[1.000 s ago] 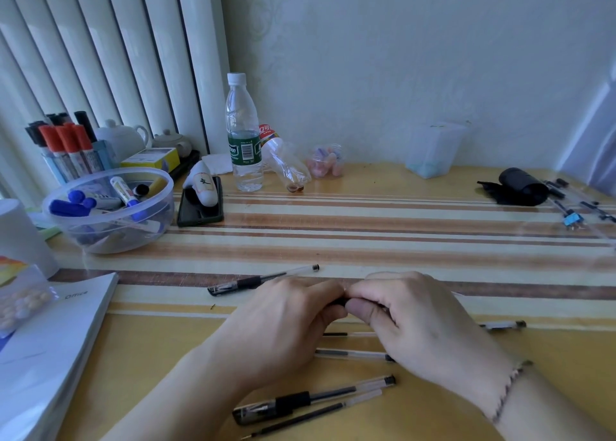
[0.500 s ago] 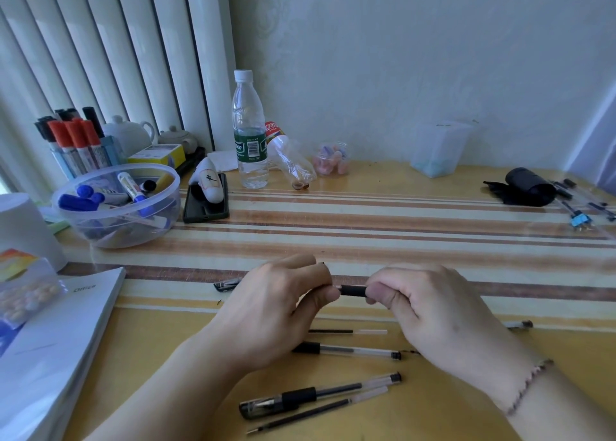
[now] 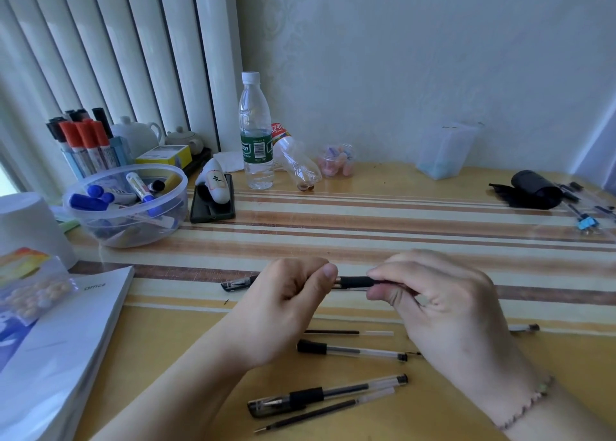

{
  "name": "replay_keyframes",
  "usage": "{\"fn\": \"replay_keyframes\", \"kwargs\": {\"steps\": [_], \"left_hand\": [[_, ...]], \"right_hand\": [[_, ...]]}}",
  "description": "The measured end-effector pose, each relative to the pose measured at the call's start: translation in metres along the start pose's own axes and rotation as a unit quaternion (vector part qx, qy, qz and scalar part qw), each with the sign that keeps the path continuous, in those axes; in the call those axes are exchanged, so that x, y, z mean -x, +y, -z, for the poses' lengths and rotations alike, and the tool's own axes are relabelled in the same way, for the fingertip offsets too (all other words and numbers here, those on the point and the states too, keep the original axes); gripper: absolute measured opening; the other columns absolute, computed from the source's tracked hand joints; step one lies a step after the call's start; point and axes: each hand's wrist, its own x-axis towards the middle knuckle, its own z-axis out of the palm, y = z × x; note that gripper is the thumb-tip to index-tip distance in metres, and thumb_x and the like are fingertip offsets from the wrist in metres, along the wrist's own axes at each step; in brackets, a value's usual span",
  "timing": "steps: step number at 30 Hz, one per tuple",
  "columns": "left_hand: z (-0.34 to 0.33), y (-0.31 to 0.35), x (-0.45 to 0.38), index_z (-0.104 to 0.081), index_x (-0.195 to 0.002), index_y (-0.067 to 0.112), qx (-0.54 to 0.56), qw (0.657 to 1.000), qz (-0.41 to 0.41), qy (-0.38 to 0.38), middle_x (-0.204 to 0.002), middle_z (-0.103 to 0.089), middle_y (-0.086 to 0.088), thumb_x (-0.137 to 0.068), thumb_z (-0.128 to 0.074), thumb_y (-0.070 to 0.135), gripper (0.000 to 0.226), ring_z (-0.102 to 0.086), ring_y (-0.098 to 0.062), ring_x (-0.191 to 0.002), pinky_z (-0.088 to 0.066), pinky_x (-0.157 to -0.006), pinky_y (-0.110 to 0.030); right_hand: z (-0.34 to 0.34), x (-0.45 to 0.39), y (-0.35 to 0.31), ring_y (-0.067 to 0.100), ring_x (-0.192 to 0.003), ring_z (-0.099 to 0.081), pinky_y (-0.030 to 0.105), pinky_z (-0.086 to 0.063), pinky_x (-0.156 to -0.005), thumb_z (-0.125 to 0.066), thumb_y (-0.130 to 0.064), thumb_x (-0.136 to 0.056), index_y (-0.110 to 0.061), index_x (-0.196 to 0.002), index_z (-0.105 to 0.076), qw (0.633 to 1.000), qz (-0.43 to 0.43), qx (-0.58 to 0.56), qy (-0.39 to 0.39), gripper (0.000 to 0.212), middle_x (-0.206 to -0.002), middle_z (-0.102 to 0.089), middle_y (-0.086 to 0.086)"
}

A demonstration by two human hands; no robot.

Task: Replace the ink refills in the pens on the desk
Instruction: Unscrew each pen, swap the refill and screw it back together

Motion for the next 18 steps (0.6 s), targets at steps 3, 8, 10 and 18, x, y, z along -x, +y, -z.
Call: {"fn": "replay_keyframes", "kwargs": {"steps": [3, 8, 10, 18], "left_hand": [[-0.0003, -0.0034, -0.0017, -0.033, -0.060, 0.007, 0.008, 1.000, 0.011, 0.020, -0.056, -0.027, -0.004, -0.096, -0.036, 0.049, 0.056, -0.027, -0.024, -0.052, -0.026, -0.050, -0.039], [-0.0003, -0.0057, -0.0043, -0.045, -0.060, 0.005, -0.033, 0.999, 0.008, 0.029, -0.053, -0.039, -0.013, -0.098, -0.039, 0.044, 0.054, -0.037, -0.026, -0.049, -0.032, -0.049, -0.038], [-0.0008, -0.0061, -0.0032, -0.051, -0.061, 0.007, -0.030, 0.999, 0.013, 0.024, -0.051, -0.039, -0.009, -0.099, -0.041, 0.043, 0.053, -0.036, -0.020, -0.047, -0.031, -0.047, -0.029], [0.0009, -0.0048, -0.0040, -0.069, -0.066, 0.017, 0.013, 0.998, 0.052, 0.039, -0.046, -0.033, 0.005, -0.094, -0.052, 0.043, 0.042, -0.030, -0.011, -0.043, -0.025, -0.045, -0.023]], "right_hand": [[-0.0027, -0.0014, -0.0010, 0.001, -0.069, -0.058, 0.022, -0.051, -0.058, -0.069, -0.030, -0.082, -0.017, -0.092, -0.072, 0.999, -0.031, -0.002, -0.044, 0.017, -0.079, -0.066, -0.012], [-0.0047, 0.0014, 0.0051, -0.001, -0.062, -0.050, 0.013, -0.038, -0.050, -0.036, -0.045, -0.097, -0.027, -0.102, -0.066, 0.984, -0.064, 0.038, -0.163, 0.035, -0.080, -0.052, -0.021], [-0.0031, 0.0003, 0.0046, 0.000, -0.063, -0.052, 0.013, -0.040, -0.052, -0.050, -0.043, -0.090, -0.028, -0.089, -0.066, 0.986, -0.069, 0.044, -0.142, 0.022, -0.080, -0.055, -0.020], [-0.0013, 0.0000, 0.0053, -0.009, -0.067, -0.052, 0.009, -0.042, -0.055, -0.064, -0.046, -0.084, -0.025, -0.091, -0.062, 0.992, -0.054, 0.038, -0.106, 0.022, -0.077, -0.059, -0.021]]}}
